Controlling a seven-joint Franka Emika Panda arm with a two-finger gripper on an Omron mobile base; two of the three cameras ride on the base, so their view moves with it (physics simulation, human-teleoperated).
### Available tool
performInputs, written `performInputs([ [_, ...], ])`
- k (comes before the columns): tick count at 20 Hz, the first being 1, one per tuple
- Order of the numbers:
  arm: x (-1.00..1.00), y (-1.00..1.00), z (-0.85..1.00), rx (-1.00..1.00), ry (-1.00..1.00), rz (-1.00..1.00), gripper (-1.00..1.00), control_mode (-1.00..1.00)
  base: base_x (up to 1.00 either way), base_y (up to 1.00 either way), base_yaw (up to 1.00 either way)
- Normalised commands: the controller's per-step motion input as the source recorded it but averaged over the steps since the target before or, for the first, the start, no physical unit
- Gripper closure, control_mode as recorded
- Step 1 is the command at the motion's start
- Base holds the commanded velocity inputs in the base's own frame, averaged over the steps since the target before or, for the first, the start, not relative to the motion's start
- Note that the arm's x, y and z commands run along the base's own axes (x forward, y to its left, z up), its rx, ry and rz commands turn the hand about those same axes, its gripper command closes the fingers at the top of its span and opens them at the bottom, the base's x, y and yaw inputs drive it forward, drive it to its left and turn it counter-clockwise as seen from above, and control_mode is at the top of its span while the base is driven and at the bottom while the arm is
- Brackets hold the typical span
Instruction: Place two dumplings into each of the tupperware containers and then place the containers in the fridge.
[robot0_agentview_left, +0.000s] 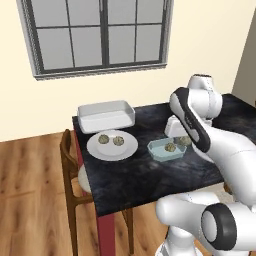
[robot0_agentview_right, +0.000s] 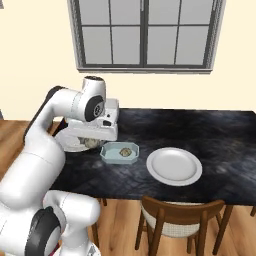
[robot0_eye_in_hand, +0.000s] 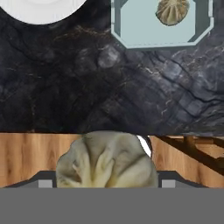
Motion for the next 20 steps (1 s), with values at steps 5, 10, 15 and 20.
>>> performInputs([
  [5, 1.00, -0.04, -0.46, 0.01, 0.01, 0.00, 1.00, -1.00, 0.00, 0.00, 0.00],
  [10, 0.99, 0.27, -0.76, 0.00, 0.01, 0.00, 1.00, -1.00, 0.00, 0.00, 0.00],
  [15, 0.62, 0.05, -0.67, 0.00, 0.01, 0.00, 1.00, -1.00, 0.00, 0.00, 0.00],
  [20, 0.37, -0.16, -0.68, 0.00, 0.00, 0.00, 1.00, -1.00, 0.00, 0.00, 0.00],
])
